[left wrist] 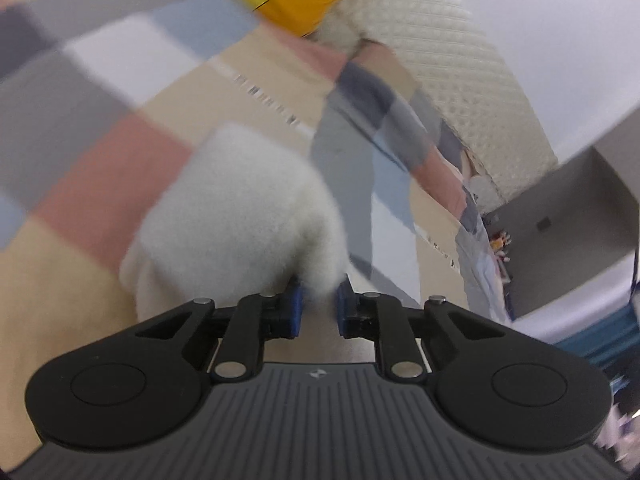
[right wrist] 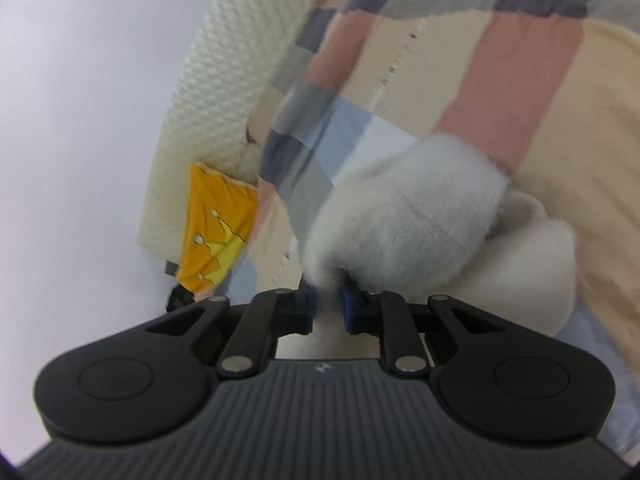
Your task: Fold large clothes
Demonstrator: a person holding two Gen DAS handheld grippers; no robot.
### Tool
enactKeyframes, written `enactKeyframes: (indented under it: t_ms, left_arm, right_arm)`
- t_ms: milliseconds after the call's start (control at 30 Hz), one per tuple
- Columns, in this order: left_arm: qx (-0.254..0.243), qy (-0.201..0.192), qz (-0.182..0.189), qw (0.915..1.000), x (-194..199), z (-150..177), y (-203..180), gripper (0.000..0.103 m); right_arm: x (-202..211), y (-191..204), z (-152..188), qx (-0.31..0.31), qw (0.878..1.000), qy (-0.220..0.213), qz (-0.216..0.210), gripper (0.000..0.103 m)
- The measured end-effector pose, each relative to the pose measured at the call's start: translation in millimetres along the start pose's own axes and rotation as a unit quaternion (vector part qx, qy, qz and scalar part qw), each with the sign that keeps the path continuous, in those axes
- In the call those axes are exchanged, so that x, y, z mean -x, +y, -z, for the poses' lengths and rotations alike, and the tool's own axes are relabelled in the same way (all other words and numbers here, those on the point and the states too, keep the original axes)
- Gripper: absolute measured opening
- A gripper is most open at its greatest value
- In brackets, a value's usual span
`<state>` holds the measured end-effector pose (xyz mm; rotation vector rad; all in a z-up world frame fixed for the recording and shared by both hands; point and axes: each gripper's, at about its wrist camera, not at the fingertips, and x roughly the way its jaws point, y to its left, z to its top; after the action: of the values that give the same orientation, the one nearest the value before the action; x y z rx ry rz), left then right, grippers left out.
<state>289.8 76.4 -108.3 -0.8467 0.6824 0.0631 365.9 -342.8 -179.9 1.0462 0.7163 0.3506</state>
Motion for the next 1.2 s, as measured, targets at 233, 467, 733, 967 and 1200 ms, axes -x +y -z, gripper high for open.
enactKeyframes:
  t_ms: [233,467,733,967,1200]
  left_arm:
    - [0.03,0.01,0.025,0.9992,20,19,32,0.02]
    - [0.062,0.03,0.041,0.9968,45,53,73,0.02]
    - [0.118,0.046,0.069,0.9896,62,77,121,0.05]
    - [0.152,0.065,0.106,0.9806,51,77,130,0.086]
    - [0.207,0.073,0.092,0.9712,12,70,130,0.089]
  right_arm:
    - [20,3,27,-0.004,1.0,-0.002,0.021,0.017]
    - [44,-10,60,-0.066,0.995,0.005,0.071,0.018]
    - [46,-12,97,-0.121,0.986,0.02,0.118,0.046]
    - [15,-7,124,-0.156,0.98,0.025,0.122,0.082]
    - [-1,-25,111,-0.195,0.966,-0.062,0.156,0.082]
